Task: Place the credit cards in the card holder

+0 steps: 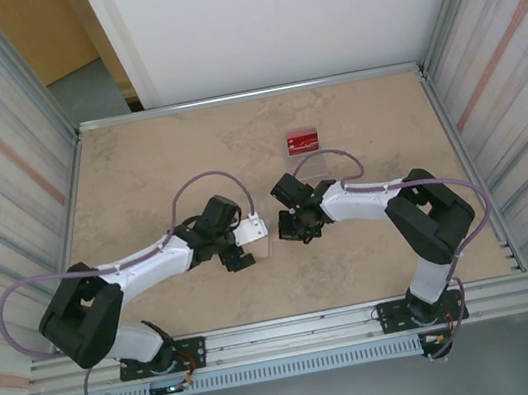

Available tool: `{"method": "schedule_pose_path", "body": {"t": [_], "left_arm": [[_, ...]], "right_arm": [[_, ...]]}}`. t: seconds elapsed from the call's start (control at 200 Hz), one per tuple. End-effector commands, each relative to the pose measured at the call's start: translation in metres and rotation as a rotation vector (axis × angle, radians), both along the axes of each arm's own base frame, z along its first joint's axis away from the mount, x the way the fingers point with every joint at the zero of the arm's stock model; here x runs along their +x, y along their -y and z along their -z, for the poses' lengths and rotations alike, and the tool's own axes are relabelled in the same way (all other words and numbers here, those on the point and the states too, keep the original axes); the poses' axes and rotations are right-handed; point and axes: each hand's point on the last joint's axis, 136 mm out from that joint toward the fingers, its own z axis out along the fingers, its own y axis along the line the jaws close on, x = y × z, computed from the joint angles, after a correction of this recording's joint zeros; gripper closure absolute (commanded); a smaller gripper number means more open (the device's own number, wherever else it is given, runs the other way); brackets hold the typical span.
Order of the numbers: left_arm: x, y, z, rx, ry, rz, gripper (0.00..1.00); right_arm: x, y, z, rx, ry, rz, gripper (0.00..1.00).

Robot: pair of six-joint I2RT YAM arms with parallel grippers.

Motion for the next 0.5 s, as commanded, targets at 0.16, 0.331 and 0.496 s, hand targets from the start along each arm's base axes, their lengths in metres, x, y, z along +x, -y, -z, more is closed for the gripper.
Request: {"method": "schedule_pose_path", "body": {"t": [0.16,0.331,0.496], "left_arm": [[0.001,0.007,0.011,0.039,0.041,0.043,0.01],[-0.004,0.006,0.008,0.035,0.028,0.054,0.01],[-0.023,0.007,0.009,0.019,-0.044,0.111,0.01]], "right_arm": [[-0.012,0.016,0.013,-0.042,-0.043,0.030,1.00],[-0.012,0.019,0.012,-0.044,-0.040,0.035,1.00],[-0.013,0.019,0.012,-0.045,-0.041,0.034,1.00]]}}
